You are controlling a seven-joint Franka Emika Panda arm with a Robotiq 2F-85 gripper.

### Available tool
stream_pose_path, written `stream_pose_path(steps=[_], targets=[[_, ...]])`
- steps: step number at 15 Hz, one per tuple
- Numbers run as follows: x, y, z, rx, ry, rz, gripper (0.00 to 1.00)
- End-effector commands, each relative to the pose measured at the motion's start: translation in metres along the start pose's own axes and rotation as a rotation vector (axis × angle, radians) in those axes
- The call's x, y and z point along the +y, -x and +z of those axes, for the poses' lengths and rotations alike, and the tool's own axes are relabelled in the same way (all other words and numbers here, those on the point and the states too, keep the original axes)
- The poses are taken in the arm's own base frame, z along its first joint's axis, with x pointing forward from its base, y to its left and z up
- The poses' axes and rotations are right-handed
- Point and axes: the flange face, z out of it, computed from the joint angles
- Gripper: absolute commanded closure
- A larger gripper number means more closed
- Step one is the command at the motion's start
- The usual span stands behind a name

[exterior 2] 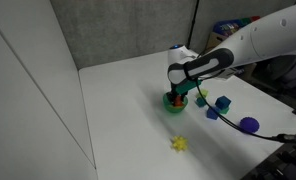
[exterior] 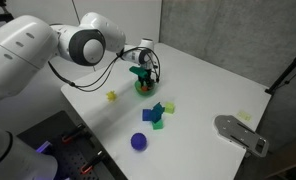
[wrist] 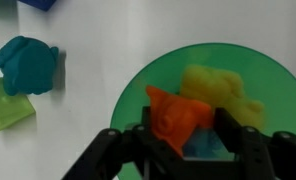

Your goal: Place the orange toy on the stack of blocks

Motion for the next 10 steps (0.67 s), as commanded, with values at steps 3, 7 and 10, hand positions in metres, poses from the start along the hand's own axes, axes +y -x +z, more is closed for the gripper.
stream_pose_path(steps=[3, 7, 10], targets=[[-0.001, -0.008, -0.014, 0.019, 0.017, 0.035, 0.77], [0.001, -0.01, -0.036, 0.028, 0.002, 0.041, 0.92], [0.0, -0.01, -0.055, 0.04, -0.005, 0.031, 0.93]])
